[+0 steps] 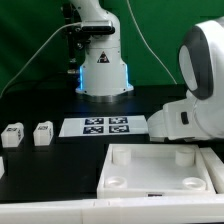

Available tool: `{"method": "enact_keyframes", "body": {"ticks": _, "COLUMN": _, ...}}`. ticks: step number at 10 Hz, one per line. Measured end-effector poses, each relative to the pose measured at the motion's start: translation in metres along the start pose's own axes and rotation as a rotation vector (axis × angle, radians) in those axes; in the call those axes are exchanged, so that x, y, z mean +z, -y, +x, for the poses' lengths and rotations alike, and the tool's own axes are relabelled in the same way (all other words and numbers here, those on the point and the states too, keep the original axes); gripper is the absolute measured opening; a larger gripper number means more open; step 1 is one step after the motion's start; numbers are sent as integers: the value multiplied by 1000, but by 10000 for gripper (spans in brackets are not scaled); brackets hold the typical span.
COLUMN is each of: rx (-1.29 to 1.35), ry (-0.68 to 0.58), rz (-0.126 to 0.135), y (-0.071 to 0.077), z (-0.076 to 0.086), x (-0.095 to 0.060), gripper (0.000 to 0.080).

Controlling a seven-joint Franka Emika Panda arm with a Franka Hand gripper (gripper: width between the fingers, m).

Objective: Assemble one leg

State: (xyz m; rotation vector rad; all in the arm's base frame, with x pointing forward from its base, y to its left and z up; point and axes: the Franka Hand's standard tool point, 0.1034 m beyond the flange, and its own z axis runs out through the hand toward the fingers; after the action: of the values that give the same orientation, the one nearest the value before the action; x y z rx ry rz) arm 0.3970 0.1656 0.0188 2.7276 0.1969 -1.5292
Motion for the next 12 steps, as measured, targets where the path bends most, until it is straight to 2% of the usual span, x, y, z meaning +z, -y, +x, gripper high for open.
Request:
{"method": "enact_keyframes", "body": {"ticks": 1, "rx": -4, "ry": -37, "rz": 1, "y": 1, "z": -6, "x": -16, "gripper": 291}}
{"method": "enact_keyframes", "body": {"ticks": 2, "rx": -13, "ry": -160, "rz": 5, "y": 3, "z": -8, "x": -42, "gripper": 291}}
{"method": "enact_keyframes", "body": {"ticks": 3, "rx": -22, "ry": -299, "rz": 3, "y": 3, "z": -21, "x": -64, "gripper": 291}}
{"method": "enact_keyframes", "body": {"ticks": 4, "rx": -28, "ry": -403, "rz": 1, "y": 0, "z": -36, "x": -82, "gripper": 291}}
{"method": "enact_keyframes", "body": {"ticks": 6, "rx": -29, "ry": -599, "rz": 9, "y": -12, "z": -48, "x": -111, "gripper": 291}}
{"method": "enact_keyframes", "body": {"ticks": 8, "rx": -25, "ry": -791, "rz": 16, "y": -22, "z": -57, "x": -147, "gripper": 291}}
{"method": "enact_keyframes", "body": {"ticks": 9, "rx": -21, "ry": -838, "rz": -8, "y": -21, "z": -67, "x": -157, "gripper": 291}}
{"method": "enact_keyframes", "body": {"ticks": 10, "rx": -21, "ry": -937, "rz": -11, "y": -18, "z": -69, "x": -170, "gripper": 291}}
{"method": "enact_keyframes", "body": {"ticks": 12, "rx": -26, "ry": -1063, "rz": -7, "y": -20, "z": -66, "x": -164, "gripper": 291}}
